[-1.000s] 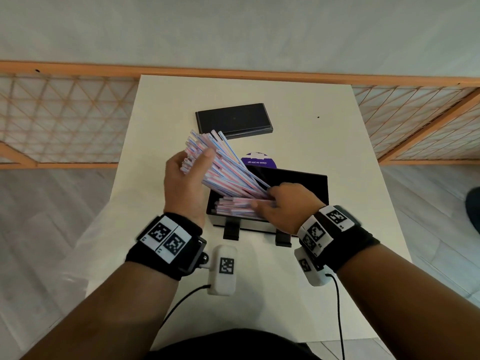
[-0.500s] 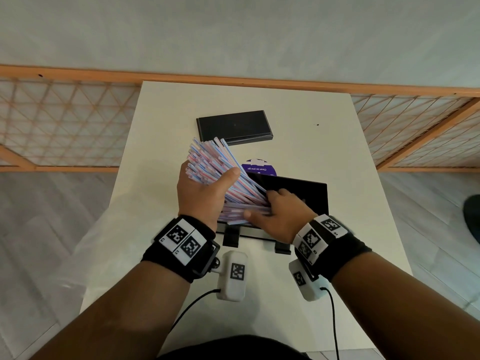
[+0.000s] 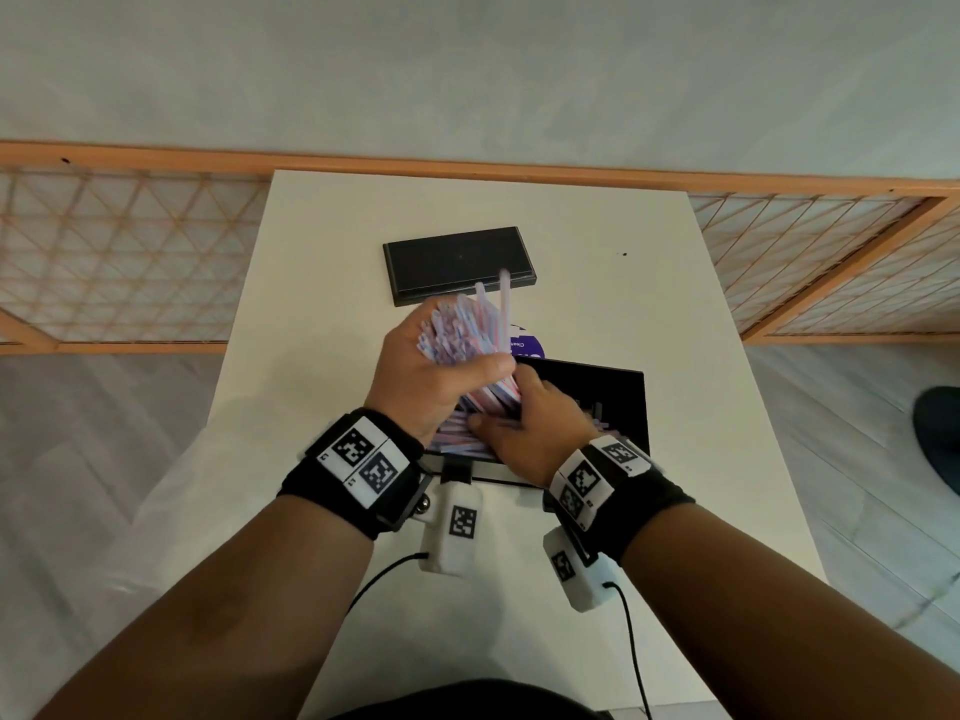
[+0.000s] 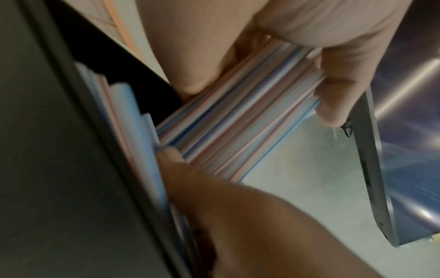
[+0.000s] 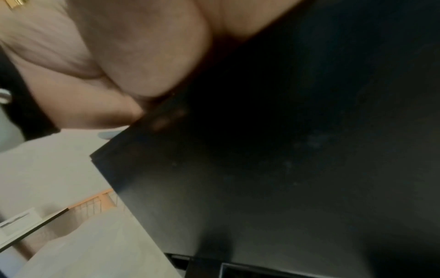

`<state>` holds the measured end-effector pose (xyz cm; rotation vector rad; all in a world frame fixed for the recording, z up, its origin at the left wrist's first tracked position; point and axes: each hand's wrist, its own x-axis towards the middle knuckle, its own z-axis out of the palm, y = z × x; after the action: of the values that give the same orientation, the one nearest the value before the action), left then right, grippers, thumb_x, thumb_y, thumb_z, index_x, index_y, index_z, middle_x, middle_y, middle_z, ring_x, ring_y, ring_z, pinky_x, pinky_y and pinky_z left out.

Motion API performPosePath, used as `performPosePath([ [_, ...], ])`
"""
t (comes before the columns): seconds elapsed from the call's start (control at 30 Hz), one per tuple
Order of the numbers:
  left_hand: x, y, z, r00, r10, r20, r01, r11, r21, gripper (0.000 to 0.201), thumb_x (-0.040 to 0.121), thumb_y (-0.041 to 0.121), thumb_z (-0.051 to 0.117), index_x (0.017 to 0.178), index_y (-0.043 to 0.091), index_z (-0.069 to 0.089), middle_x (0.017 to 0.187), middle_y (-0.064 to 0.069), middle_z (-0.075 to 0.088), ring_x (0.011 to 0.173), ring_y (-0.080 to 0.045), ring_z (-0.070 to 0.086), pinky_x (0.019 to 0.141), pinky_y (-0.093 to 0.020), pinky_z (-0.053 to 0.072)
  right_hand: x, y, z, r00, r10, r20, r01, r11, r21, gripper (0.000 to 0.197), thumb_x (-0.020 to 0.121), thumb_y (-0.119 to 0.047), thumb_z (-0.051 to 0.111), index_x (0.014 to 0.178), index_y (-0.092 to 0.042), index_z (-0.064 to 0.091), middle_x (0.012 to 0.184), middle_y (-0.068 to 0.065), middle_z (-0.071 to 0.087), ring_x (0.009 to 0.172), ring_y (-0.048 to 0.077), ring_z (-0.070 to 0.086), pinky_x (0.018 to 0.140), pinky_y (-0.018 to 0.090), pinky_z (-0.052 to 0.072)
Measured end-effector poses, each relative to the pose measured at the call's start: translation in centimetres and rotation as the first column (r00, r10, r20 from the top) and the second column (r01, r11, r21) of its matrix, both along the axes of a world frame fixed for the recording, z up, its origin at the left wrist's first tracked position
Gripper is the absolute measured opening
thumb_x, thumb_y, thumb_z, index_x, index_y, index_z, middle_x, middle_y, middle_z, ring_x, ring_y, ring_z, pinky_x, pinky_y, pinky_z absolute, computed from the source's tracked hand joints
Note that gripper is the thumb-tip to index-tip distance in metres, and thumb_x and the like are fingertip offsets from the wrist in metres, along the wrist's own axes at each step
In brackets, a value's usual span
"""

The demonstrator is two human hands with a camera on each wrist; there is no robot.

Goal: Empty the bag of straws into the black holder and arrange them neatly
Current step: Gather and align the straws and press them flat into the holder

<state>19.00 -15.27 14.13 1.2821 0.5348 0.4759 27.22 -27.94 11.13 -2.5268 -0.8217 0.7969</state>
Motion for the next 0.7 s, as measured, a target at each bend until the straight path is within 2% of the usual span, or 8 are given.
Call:
performPosePath([
  [0.1,0.1,-1.0,0.4,0.997,-0.072,-0.015,0.072,0.997,0.012,0.051,0.053,0.022,0.087,0.098,0.009,0.066,0.109,-0.015,0.074,0.103,-0.030,0.071,0.092,-0.050,0.057,-0.5,0.0,-0.2,0.999,-0.029,-0.014,0.030,0.996,0.085,0.066,0.072,-0.067,0.054,0.127,-0.040,0.030,0.126,0.000,0.055,0.115,0.027,0.057,0.100,0.055,0.044],
  [0.2,0.2,-1.2,0.7,0.996,-0.087,0.027,0.086,0.996,0.022,0.053,0.052,0.019,0.085,0.096,0.000,0.061,0.100,-0.022,0.071,0.092,-0.032,0.071,0.086,-0.053,0.057,-0.8,-0.3,-0.1,1.000,-0.025,0.018,0.022,0.985,0.169,0.070,0.076,-0.061,0.056,0.137,-0.043,0.027,0.130,-0.006,0.053,0.117,0.023,0.057,0.100,0.057,0.042],
  [0.3,0.0,-0.9,1.1,0.988,-0.089,0.125,0.094,0.995,-0.033,0.043,0.052,0.015,0.082,0.092,0.017,0.065,0.096,-0.017,0.069,0.090,-0.031,0.068,0.081,-0.048,0.056,-1.1,-0.9,0.8,0.989,-0.012,0.150,-0.013,0.985,0.169,0.071,0.084,-0.048,0.058,0.142,-0.040,0.018,0.132,-0.004,0.049,0.118,0.026,0.053,0.098,0.055,0.039],
  [0.37,-0.2,-0.6,1.1,0.981,-0.070,0.182,0.092,0.989,-0.114,0.049,0.054,0.012,0.080,0.099,0.016,0.062,0.098,-0.015,0.069,0.091,-0.031,0.067,0.082,-0.047,0.056,-1.4,-1.3,1.5,0.967,-0.018,0.255,-0.022,0.988,0.153,0.070,0.085,-0.050,0.056,0.141,-0.042,0.014,0.132,-0.003,0.048,0.116,0.028,0.052,0.096,0.053,0.037],
  [0.5,-0.7,0.2,0.0,0.980,0.173,0.094,-0.160,0.978,-0.132,0.070,0.059,0.023,0.082,0.120,0.007,0.051,0.108,-0.010,0.065,0.097,-0.022,0.066,0.086,-0.038,0.054,-1.4,-1.8,1.4,0.948,0.000,0.319,0.018,0.998,-0.054,0.074,0.082,-0.068,0.045,0.144,-0.037,0.018,0.134,-0.001,0.049,0.117,0.032,0.052,0.103,0.059,0.030],
  [0.6,-1.2,0.6,-0.4,0.935,0.354,0.020,-0.339,0.907,-0.249,0.041,0.078,0.023,0.078,0.110,0.011,0.055,0.091,0.000,0.071,0.082,-0.014,0.072,0.071,-0.030,0.057,-1.1,-2.0,1.6,0.961,0.014,0.276,0.025,0.990,-0.136,0.087,0.075,-0.082,0.040,0.141,-0.028,0.020,0.131,0.004,0.055,0.118,0.034,0.053,0.105,0.060,0.029],
  [0.67,-1.3,0.5,-0.6,0.920,0.390,-0.035,-0.380,0.868,-0.319,0.021,0.094,0.021,0.066,0.109,0.011,0.056,0.079,0.004,0.071,0.072,-0.010,0.073,0.060,-0.025,0.056,-1.0,-2.2,1.9,0.959,0.044,0.280,-0.004,0.990,-0.142,0.086,0.071,-0.085,0.040,0.130,-0.024,0.031,0.127,0.002,0.058,0.115,0.032,0.055,0.104,0.055,0.033],
  [0.7,-1.4,0.4,-0.7,0.919,0.391,-0.052,-0.385,0.859,-0.338,0.021,0.096,0.024,0.063,0.111,0.010,0.057,0.080,0.003,0.072,0.073,-0.011,0.074,0.059,-0.025,0.057,-0.9,-2.4,1.9,0.959,0.061,0.276,-0.023,0.990,-0.138,0.084,0.070,-0.087,0.039,0.124,-0.023,0.035,0.124,0.001,0.059,0.113,0.031,0.055,0.104,0.054,0.034],
])
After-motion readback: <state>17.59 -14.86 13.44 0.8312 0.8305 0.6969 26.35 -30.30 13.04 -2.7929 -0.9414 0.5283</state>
